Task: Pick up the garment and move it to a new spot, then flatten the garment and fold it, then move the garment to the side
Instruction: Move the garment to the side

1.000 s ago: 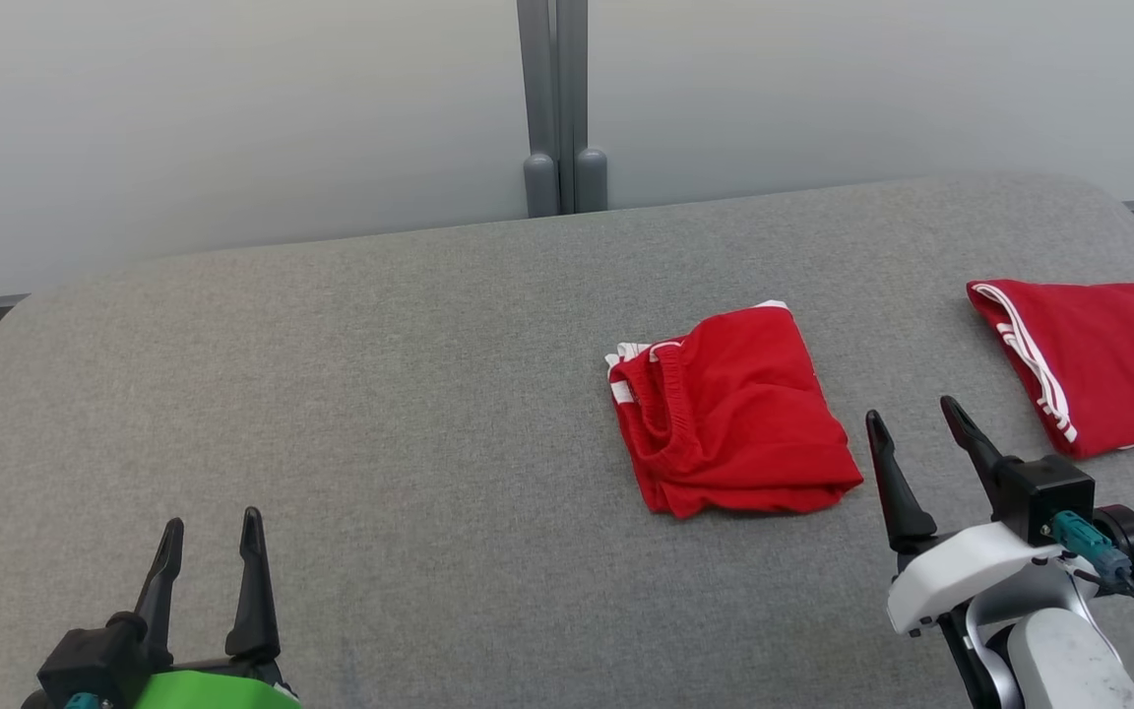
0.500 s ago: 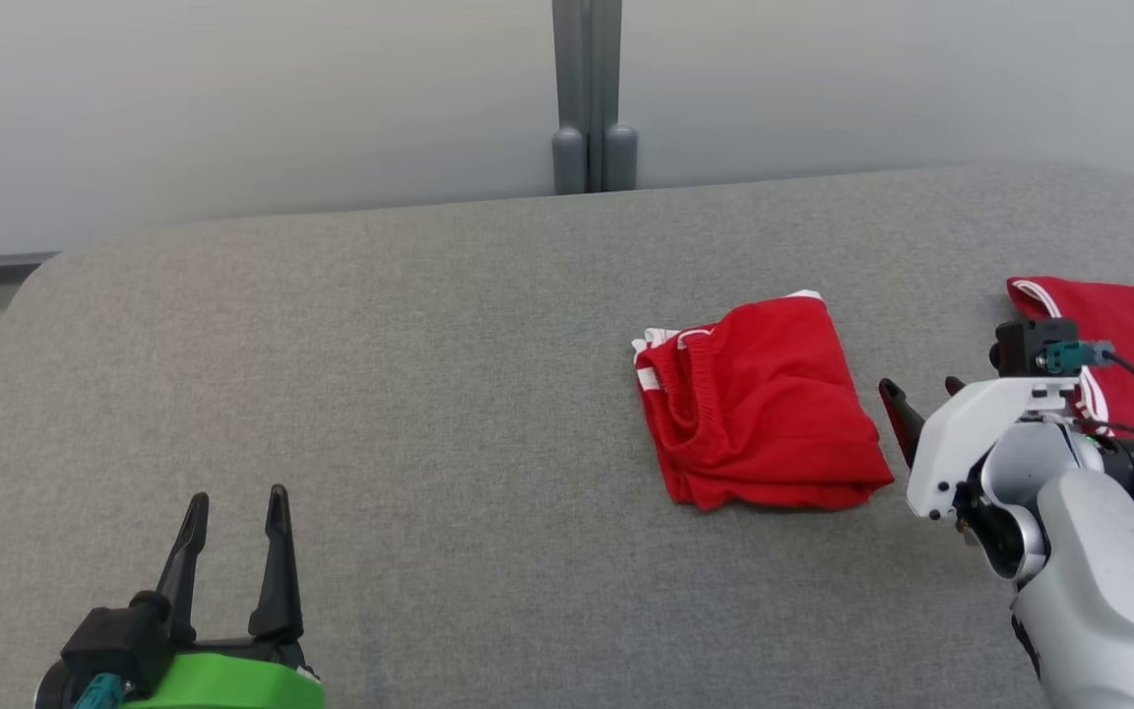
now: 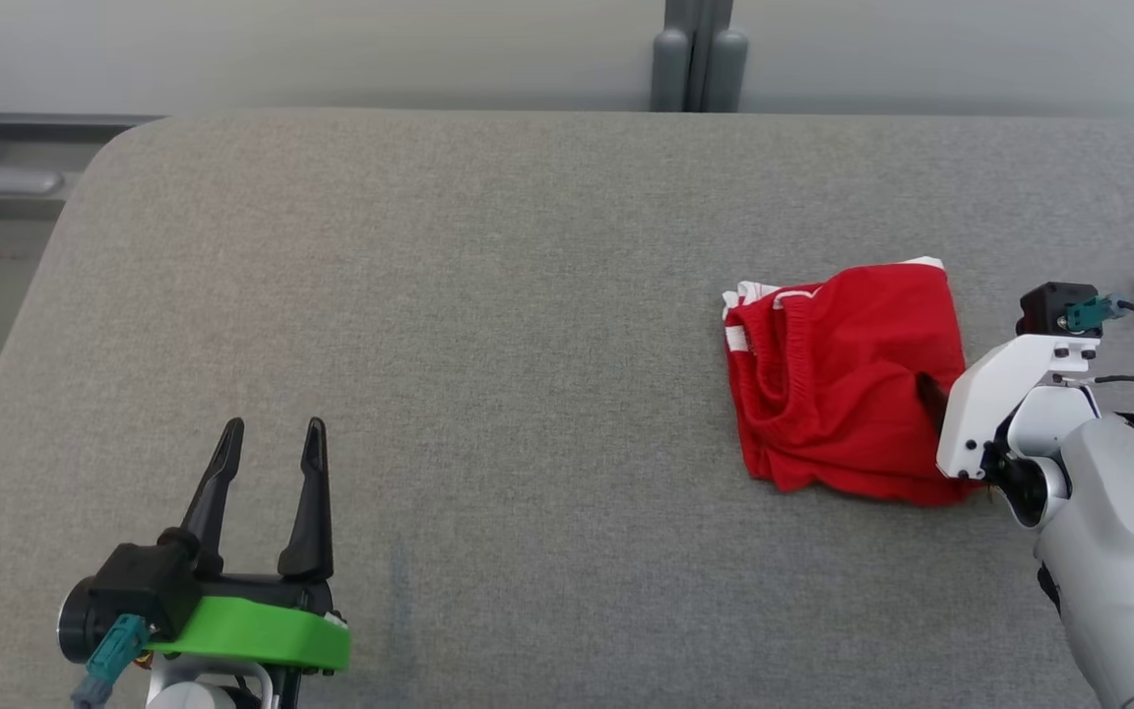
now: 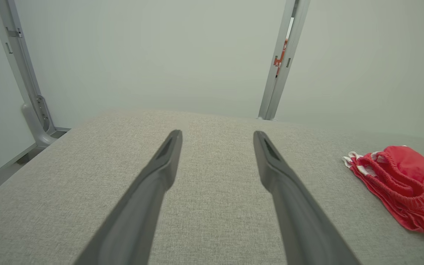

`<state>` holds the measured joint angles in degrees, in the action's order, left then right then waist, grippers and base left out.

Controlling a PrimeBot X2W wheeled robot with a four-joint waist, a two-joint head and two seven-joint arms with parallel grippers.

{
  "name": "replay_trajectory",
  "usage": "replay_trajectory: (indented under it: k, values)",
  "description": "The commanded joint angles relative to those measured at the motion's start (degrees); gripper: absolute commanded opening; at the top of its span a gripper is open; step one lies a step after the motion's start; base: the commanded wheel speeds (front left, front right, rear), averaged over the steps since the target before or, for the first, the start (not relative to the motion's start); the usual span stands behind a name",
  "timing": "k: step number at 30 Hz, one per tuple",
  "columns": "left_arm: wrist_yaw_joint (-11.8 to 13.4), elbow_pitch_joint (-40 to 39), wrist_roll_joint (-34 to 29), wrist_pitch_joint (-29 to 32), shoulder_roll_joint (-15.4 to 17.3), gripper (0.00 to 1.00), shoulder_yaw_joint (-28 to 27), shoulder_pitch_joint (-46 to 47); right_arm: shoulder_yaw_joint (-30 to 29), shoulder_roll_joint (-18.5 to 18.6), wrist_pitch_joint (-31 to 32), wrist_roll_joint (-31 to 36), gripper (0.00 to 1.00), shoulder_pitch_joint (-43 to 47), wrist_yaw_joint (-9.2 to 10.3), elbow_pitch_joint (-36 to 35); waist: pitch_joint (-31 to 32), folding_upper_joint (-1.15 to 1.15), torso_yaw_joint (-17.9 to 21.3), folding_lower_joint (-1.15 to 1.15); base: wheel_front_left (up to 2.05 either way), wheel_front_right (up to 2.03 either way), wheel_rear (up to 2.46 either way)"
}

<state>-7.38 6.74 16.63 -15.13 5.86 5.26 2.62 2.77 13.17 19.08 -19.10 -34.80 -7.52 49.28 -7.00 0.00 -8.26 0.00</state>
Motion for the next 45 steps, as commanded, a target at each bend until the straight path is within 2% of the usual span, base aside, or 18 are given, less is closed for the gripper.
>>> replay_trajectory:
  k: [1, 7, 8, 10, 15, 19, 28, 32, 36, 41, 45]
  values:
    - [-0.1, -0.3, 0.2, 0.0, 0.4, 1.0, 0.1, 1.1, 0.0, 0.2, -0.2, -0.4, 1.0, -1.1, 0.07, 1.5, -2.5, 0.0, -2.4, 0.0, 0.0, 0.0, 0.0]
    - [-0.1, 0.0, 0.6, 0.0, 0.4, 1.0, 0.8, 1.5, 0.9, -0.5, 4.1, -1.2, 0.98, -2.2, 0.07, 8.3, -3.5, 0.0, -2.6, 0.0, 0.0, 0.0, 0.0]
    - [-0.1, 0.1, 0.7, 0.0, 0.4, 1.0, 0.8, 1.5, 1.9, -0.3, 4.6, -0.9, 0.47, -2.4, 0.07, 8.6, -3.7, 0.0, -2.5, 0.0, 0.0, 0.0, 0.0]
    - [-0.1, 0.3, 0.8, 0.0, 0.5, 1.0, 0.8, 1.6, 4.2, 0.9, 5.2, 0.8, 0.0, -2.9, 0.1, 8.7, -3.8, 0.0, -2.1, 0.0, 0.0, 0.0, 0.0]
    - [-0.1, -0.1, 0.8, 0.0, 0.7, 1.0, 0.1, 1.4, 10.2, 4.5, 5.9, 1.8, 0.0, -5.4, 0.16, 5.8, -3.6, 0.0, 0.4, 0.0, 0.0, 0.0, 0.0]
    - [-0.1, -0.6, 0.9, 0.0, 0.4, 1.0, -0.8, 0.8, 16.1, 6.7, 7.5, 0.1, 0.0, -8.8, 0.1, 0.3, -3.3, 0.0, 3.9, 0.0, 0.0, 0.0, 0.0]
    - [-0.1, -1.6, 0.5, 0.0, -0.1, 1.0, -2.0, 0.9, 27.5, 16.6, 13.1, -4.4, 0.0, -14.3, 0.09, -12.8, -3.9, 0.0, 13.0, 0.0, 0.0, 0.0, 0.0]
    - [-0.1, -1.9, 0.1, 0.0, 0.5, 1.0, -2.2, 1.7, 29.8, 20.0, 13.2, -5.3, 0.0, -16.0, 0.09, -15.2, -5.2, 0.0, 16.5, 0.0, 0.0, 0.0, 0.0]
    - [-0.1, -2.5, -0.2, 0.0, 1.6, 1.0, -2.3, 2.5, 32.0, 22.9, 11.7, -3.2, 0.0, -18.2, 0.09, -16.4, -7.3, 0.0, 19.5, 0.0, 0.0, 0.0, 0.0]
    - [-0.1, -3.2, 0.2, 0.0, 3.1, 1.0, -2.6, 3.7, 33.2, 24.1, 8.8, -1.1, 0.0, -20.5, 0.1, -16.4, -10.5, 0.0, 22.6, 0.0, 0.0, 0.0, 0.0]
    - [-0.1, -4.5, 0.1, 0.4, 4.3, 1.0, -2.0, 5.1, 32.1, 25.6, 5.9, 0.3, 0.0, -21.1, 0.1, -14.0, -13.2, 0.0, 23.4, 0.0, 0.0, 0.0, 0.0]
